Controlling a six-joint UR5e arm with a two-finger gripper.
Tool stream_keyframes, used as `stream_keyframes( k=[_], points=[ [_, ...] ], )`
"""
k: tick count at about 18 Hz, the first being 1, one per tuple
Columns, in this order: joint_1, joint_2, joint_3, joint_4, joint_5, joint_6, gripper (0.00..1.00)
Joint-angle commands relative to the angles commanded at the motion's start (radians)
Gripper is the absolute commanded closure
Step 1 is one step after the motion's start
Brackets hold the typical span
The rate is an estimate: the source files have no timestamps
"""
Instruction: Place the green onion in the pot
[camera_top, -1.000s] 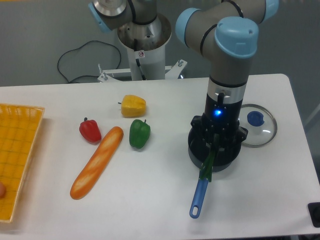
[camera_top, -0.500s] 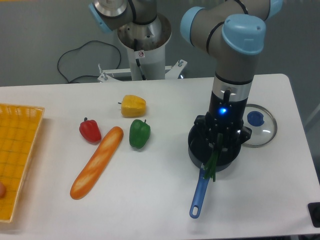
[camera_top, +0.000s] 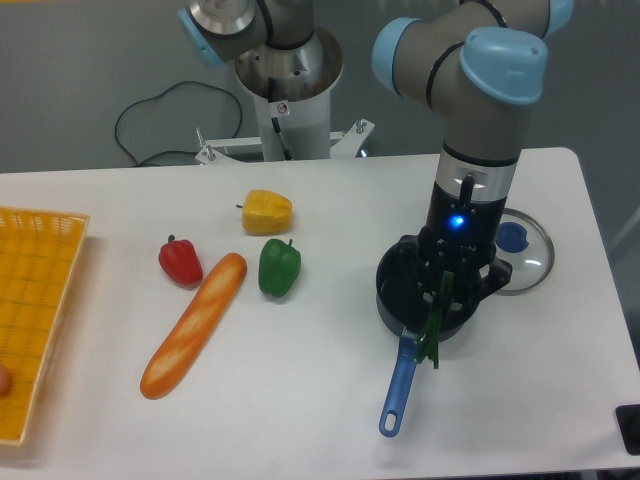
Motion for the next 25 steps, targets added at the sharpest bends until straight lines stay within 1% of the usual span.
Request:
stream_keyframes(
  k=[2, 5, 9, 15, 25],
  points=[
    [0.005, 0.0, 0.0, 0.0, -0.003, 0.028, 0.91],
    [0.005, 0.0, 0.0, 0.0, -0.006, 0.028, 0.91],
    [0.005, -0.018, 0.008, 0.0, -0.02, 0.035, 0.91],
    [0.012, -0.031, 0.008, 0.049, -0.07, 0.034, 0.91],
    [0.026, -0.031, 0.02, 0.051, -0.087, 0.037, 0.91]
  ],
)
